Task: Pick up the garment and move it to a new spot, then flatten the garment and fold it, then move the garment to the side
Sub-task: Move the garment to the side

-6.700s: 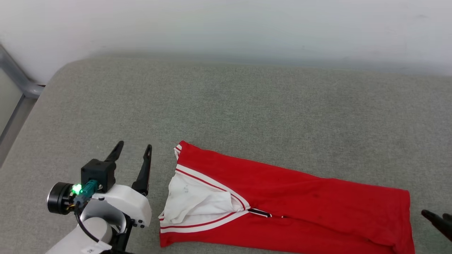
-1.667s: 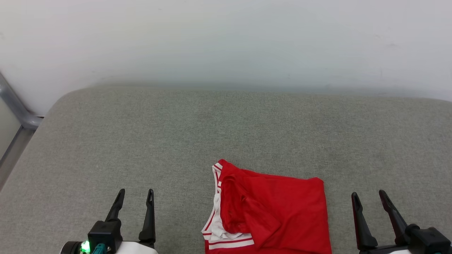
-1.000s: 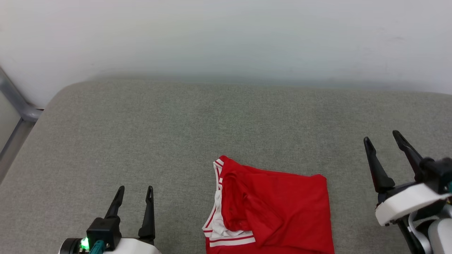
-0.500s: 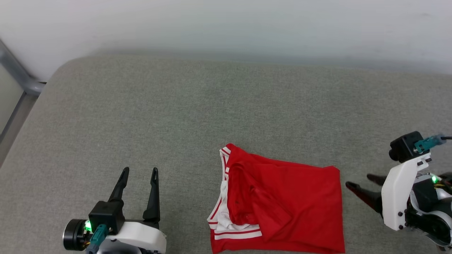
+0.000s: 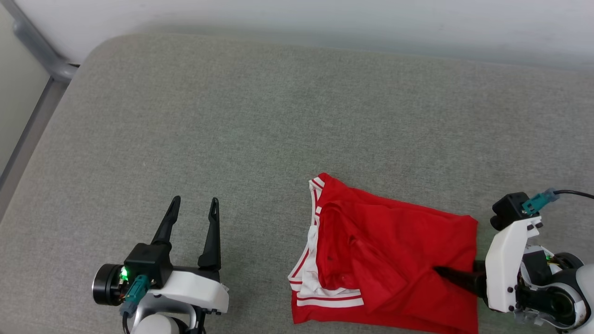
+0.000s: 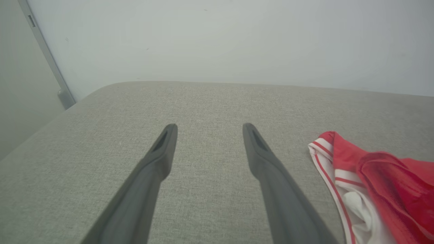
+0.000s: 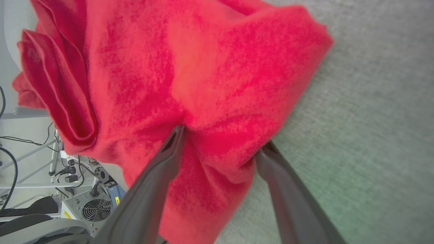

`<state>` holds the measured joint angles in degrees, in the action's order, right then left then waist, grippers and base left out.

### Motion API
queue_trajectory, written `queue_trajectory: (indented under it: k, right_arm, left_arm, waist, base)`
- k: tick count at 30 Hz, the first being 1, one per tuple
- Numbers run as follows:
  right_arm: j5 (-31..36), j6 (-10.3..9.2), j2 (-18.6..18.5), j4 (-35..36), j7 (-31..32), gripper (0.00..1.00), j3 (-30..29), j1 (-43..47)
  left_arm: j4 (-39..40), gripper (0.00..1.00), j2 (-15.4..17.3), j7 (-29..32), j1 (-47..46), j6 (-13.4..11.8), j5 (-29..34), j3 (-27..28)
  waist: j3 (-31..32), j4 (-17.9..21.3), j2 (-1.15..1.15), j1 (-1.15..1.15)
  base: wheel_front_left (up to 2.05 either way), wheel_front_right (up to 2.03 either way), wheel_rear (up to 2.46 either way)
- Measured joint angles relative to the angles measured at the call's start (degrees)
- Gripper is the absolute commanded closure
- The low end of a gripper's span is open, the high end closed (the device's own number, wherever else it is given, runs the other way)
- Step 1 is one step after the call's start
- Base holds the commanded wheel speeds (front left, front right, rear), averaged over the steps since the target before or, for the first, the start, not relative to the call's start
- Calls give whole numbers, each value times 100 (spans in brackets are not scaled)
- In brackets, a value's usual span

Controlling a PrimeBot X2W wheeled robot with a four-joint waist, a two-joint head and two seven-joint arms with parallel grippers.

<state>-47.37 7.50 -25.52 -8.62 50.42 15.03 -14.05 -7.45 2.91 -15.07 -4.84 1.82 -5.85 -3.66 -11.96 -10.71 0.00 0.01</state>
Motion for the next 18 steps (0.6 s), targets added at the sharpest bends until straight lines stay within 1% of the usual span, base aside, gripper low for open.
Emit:
queue_trajectory:
  k: [3, 7, 9, 10, 16, 18]
  right_arm:
    - [23, 1, 83, -209, -49, 0, 94, -40]
    - [53, 3, 182, -410, -308, 0, 215, -102]
    - [99, 3, 164, -436, -465, 0, 346, -123]
    - [92, 3, 160, -458, -554, 99, 391, -123]
    - [-8, 0, 37, -461, -1049, 100, 787, -259]
    - [-135, 0, -4, -403, -1171, 100, 871, -297]
  left_arm:
    - [1, 0, -1, 0, -79, 3, -8, -55]
    - [-11, 0, 0, 0, -144, 3, -38, -101]
    - [-19, 0, 0, 0, -149, 3, -43, -119]
    - [-26, 0, 0, 1, -157, 2, -45, -127]
    - [-115, 0, 1, 0, -149, -31, -45, -134]
    - [-136, 0, 0, 0, -119, -33, -44, -133]
  waist:
    - [-109, -79, 0, 0]
    - [-192, -175, 0, 0]
    - [-209, -202, 0, -1]
    - [-211, -214, 0, 0]
    - [-86, -196, 0, 0]
    - [-2, -167, 0, 0]
  base:
    - [0, 0, 0]
    - [0, 0, 0]
    - [0, 0, 0]
    - [0, 0, 0]
    - [0, 0, 0]
    - [0, 0, 0]
